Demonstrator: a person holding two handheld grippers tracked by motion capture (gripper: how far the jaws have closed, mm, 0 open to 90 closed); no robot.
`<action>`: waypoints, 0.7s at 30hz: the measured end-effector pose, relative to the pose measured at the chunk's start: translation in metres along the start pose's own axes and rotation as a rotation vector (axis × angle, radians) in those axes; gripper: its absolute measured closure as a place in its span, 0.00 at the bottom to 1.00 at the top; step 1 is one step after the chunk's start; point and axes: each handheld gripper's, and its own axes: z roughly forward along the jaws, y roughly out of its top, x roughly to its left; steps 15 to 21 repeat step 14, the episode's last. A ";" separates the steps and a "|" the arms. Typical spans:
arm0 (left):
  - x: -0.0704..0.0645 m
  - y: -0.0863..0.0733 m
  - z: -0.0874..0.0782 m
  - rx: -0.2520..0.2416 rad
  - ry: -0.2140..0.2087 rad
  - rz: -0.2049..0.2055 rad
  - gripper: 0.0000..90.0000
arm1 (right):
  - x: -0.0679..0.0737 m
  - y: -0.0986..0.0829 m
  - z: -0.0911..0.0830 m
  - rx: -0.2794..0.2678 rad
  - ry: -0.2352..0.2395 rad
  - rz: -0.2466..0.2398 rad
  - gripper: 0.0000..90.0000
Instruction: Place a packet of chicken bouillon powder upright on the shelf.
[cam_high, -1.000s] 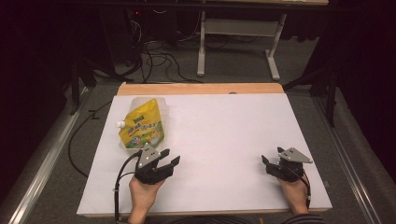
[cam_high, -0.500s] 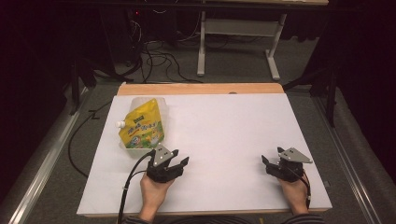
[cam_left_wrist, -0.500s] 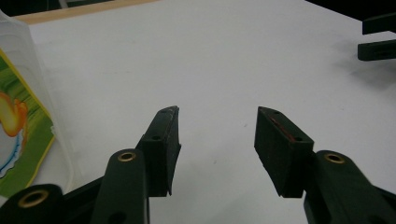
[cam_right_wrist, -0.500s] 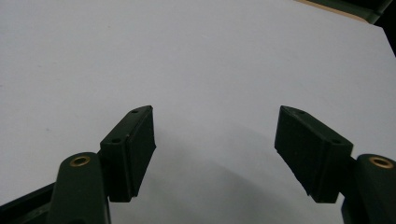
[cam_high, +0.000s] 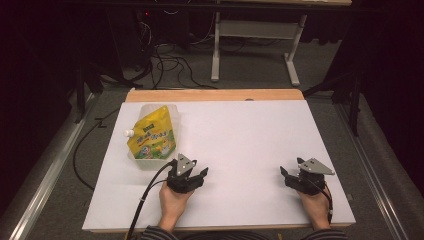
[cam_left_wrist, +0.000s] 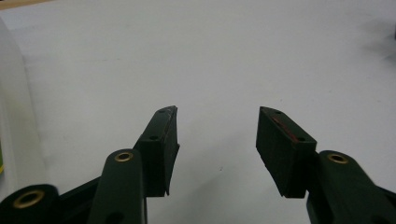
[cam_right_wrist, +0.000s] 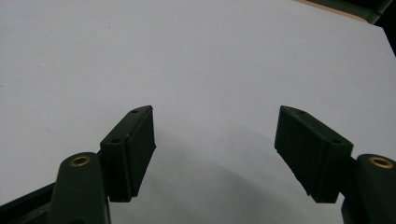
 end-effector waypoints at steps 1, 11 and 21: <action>0.000 -0.001 0.003 0.009 0.004 0.001 0.54 | 0.000 0.000 0.000 0.001 0.000 0.000 0.33; 0.000 -0.009 0.015 0.004 0.040 0.005 0.53 | 0.000 0.000 0.000 0.002 0.000 0.006 0.33; 0.002 -0.010 0.013 -0.020 0.039 -0.015 0.53 | 0.000 0.000 0.000 0.004 0.001 0.006 0.33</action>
